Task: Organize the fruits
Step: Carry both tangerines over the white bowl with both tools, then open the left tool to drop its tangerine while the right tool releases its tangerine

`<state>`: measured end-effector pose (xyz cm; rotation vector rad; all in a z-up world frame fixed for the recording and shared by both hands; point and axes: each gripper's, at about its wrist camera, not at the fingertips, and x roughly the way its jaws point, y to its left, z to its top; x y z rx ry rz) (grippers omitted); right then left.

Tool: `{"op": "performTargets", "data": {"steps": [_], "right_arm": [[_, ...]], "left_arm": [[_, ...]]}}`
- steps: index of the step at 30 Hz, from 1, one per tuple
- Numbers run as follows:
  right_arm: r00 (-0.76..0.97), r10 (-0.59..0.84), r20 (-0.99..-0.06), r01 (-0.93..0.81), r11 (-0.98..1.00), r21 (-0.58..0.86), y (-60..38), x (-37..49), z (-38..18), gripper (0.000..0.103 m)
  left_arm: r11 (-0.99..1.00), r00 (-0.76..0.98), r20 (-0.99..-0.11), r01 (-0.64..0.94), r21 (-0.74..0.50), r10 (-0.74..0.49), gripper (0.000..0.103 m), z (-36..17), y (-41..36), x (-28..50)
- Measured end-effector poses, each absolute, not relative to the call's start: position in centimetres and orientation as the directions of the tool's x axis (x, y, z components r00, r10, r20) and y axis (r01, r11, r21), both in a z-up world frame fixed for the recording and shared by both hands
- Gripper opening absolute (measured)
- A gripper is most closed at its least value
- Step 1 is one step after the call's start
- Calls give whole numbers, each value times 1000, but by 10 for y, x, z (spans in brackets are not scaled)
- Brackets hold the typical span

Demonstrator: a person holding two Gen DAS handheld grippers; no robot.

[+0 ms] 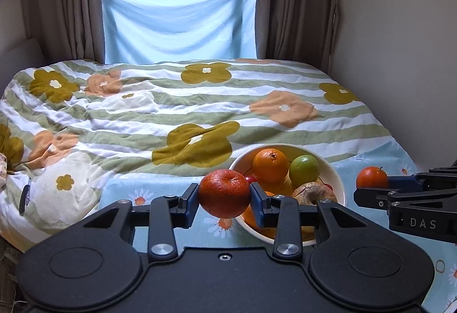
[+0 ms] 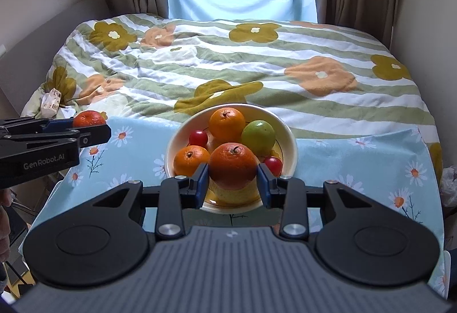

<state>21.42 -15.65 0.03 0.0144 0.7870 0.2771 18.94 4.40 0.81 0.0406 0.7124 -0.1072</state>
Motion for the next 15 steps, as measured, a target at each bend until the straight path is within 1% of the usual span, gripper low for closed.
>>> {"op": "performTargets", "data": {"steps": [15], "right_arm": [[658, 168, -734, -118, 986, 119, -139, 267, -28, 51]], "left_arm": [[956, 678, -711, 292, 28, -187, 41, -38, 36, 288]]}}
